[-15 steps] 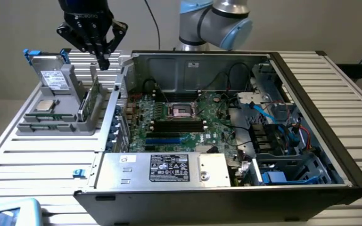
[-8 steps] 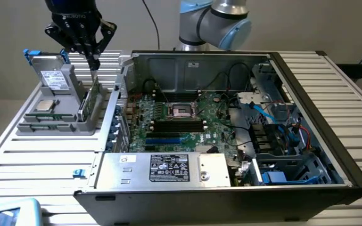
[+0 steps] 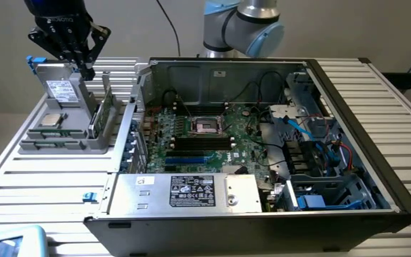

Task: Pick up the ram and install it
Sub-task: 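Reach for the ram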

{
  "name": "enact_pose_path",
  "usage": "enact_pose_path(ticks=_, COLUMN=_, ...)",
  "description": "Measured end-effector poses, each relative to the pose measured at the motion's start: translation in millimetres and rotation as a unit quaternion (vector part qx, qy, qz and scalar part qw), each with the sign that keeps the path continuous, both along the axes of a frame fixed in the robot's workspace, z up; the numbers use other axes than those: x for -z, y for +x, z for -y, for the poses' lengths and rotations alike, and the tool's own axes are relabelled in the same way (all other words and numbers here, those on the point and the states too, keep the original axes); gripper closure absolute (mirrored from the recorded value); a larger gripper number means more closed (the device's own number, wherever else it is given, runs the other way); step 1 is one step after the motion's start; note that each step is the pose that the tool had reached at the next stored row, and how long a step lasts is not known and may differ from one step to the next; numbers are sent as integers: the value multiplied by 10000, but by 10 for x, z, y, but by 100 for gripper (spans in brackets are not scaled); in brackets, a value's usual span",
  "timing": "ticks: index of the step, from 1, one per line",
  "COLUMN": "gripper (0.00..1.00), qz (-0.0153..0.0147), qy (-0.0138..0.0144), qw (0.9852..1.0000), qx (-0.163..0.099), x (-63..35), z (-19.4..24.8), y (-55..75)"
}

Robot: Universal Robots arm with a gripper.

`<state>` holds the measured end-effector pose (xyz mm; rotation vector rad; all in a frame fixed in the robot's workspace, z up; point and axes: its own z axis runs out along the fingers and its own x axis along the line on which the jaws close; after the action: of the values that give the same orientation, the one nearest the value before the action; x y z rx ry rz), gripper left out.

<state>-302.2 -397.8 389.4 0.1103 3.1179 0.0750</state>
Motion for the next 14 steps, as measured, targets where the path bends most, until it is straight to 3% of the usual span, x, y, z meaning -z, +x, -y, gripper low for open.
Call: enact_pose_path(ticks=14, gripper=89, qz=0, qy=0, qw=10000, qx=1, x=54, z=-64, y=-638)
